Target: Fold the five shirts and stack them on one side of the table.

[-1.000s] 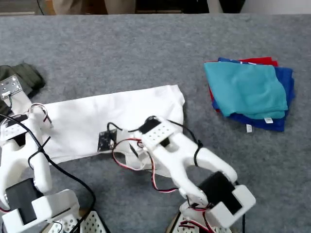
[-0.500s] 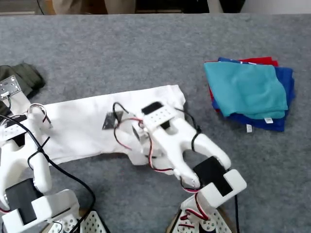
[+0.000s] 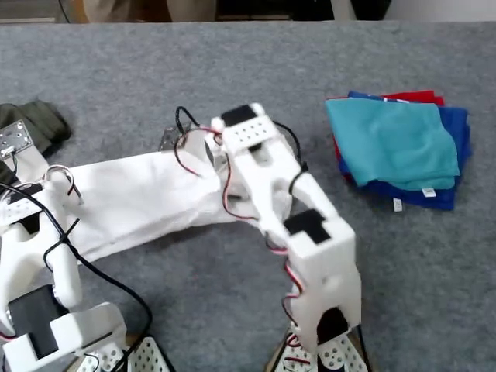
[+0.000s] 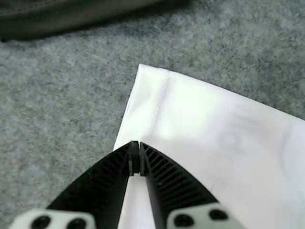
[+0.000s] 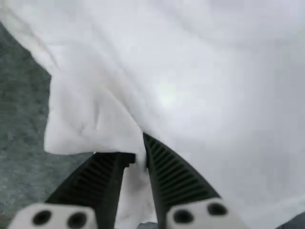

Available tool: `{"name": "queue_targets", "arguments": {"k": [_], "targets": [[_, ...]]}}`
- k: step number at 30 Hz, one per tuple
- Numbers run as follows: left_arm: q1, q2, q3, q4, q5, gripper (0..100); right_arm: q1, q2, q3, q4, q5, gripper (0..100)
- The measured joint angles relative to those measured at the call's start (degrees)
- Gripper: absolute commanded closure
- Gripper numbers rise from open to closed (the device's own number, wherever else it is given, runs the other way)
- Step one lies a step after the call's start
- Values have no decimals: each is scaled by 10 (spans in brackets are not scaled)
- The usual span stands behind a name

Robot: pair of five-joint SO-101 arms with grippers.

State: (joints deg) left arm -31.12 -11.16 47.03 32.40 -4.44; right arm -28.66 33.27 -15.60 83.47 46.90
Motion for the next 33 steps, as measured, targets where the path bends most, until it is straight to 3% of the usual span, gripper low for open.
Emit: {"name": "queue_targets", "arguments": {"k": [9,12,14,22,26,29,33], "targets": [[0,0,0,0,0,979,-4,105,-178,71,168,989],[0,0,0,0,0,979,-19,107,-210,91,185,863],[0,0,0,0,0,979,-25,107,-227,91,187,804],[0,0,0,0,0,979,-4,107,-267,0,150,825],[4,0,0,0,0,979,-3,105,-291,65,139,998],[4,0,0,0,0,979,-4,85,-294,151,131,998],[4,0,0,0,0,979,-4,26,-238,174,86,996]]}}
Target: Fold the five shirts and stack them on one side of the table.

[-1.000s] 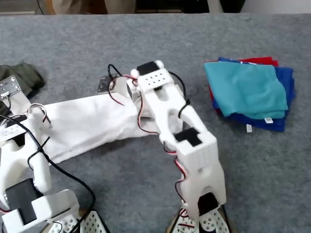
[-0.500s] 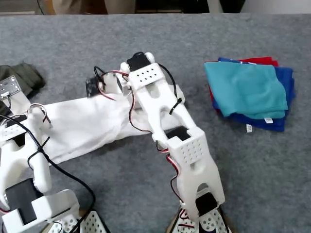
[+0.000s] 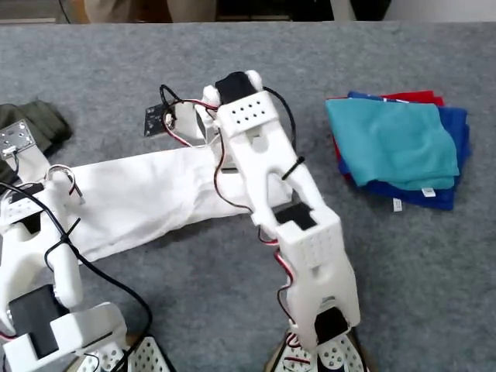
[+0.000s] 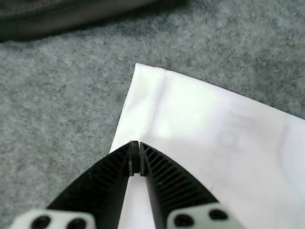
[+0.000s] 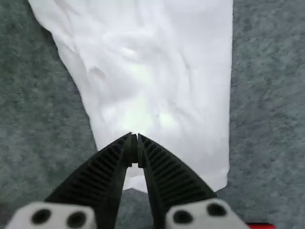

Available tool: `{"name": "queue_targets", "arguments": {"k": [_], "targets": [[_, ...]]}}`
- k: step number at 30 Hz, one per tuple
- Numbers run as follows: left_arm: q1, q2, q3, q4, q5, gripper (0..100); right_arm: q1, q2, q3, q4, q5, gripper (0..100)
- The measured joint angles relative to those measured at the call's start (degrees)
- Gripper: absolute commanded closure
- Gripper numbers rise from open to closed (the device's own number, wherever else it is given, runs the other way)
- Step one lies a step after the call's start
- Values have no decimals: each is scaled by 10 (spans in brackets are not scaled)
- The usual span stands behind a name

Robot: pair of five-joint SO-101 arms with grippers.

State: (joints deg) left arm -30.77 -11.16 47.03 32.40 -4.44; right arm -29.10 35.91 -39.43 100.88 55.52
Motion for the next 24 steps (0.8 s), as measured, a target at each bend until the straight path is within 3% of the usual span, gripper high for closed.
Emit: {"name": "queue_targets", "arguments": {"k": [7,14,19,24], "targets": [[0,0,0,-2,0,979,-8,-79,198,-40,-9,996],[0,0,0,-16,0,979,-11,-123,400,-214,-11,996],[0,0,0,-16,0,979,1,-123,420,-325,-11,996],[0,0,0,-16,0,979,21,-123,404,-373,-11,996]]}}
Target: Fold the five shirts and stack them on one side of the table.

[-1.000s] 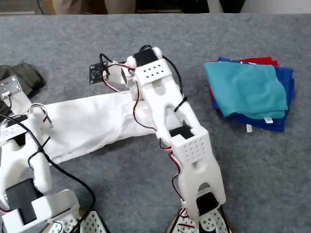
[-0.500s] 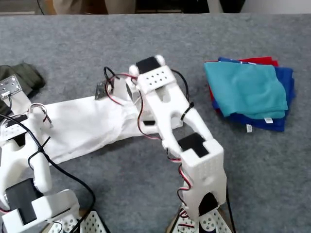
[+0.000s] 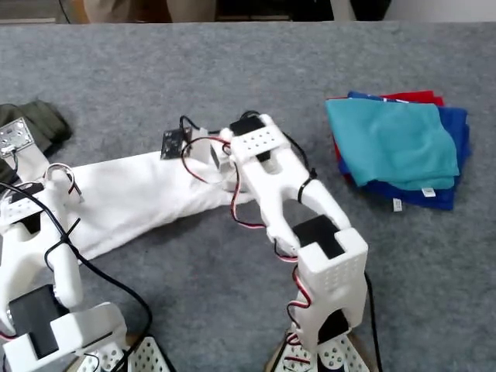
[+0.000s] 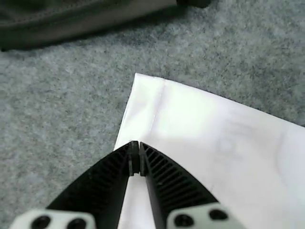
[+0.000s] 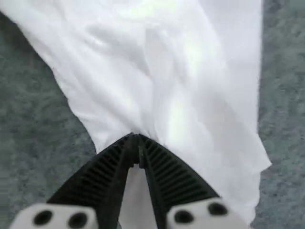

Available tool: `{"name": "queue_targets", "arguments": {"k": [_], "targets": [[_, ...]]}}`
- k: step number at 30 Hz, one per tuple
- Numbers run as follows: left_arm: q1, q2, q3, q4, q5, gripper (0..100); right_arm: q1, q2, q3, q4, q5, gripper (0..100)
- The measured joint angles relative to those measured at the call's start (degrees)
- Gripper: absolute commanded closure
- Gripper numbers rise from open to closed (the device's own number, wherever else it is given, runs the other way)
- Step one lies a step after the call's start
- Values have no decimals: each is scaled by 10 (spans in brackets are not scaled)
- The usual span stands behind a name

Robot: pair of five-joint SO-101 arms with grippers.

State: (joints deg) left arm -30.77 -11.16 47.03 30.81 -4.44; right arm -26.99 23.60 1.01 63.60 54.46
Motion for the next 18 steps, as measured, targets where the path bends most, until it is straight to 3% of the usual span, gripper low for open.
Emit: {"name": "queue_targets", "arguments": {"k": [9,18], "targets": [[0,0,0,0,0,979,3,0,-50,-1,0,996],[0,0,0,0,0,979,-33,0,-186,164,0,996]]}}
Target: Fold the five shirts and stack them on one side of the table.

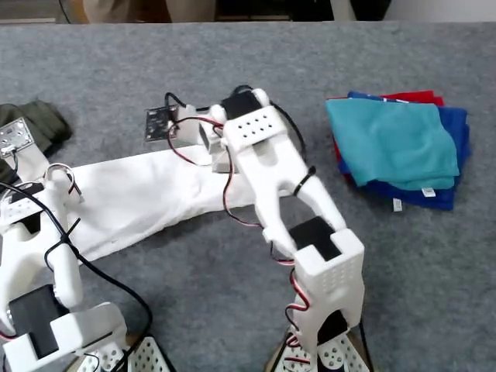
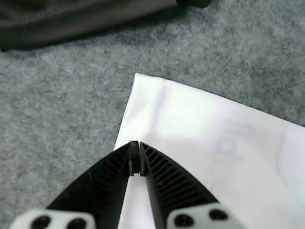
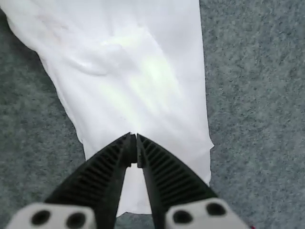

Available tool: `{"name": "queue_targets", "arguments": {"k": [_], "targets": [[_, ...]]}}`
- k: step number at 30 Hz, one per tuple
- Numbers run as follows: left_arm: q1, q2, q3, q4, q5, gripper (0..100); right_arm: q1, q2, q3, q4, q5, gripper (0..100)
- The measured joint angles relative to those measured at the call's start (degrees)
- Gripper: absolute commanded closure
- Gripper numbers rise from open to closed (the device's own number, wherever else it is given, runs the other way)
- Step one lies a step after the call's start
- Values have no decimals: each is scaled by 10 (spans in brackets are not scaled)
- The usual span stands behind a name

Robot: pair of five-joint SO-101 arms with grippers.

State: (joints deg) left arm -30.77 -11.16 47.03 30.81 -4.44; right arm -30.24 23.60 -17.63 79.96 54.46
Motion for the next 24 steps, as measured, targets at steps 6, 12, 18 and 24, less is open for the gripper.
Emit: {"name": "queue_targets", "arguments": {"k": [6,12,18,24], "targets": [[0,0,0,0,0,979,-11,11,37,-7,-7,996],[0,0,0,0,0,980,-20,22,157,-55,-17,996],[0,0,0,0,0,980,-20,24,214,-91,-34,996],[0,0,0,0,0,979,-18,-49,168,-18,-50,996]]}}
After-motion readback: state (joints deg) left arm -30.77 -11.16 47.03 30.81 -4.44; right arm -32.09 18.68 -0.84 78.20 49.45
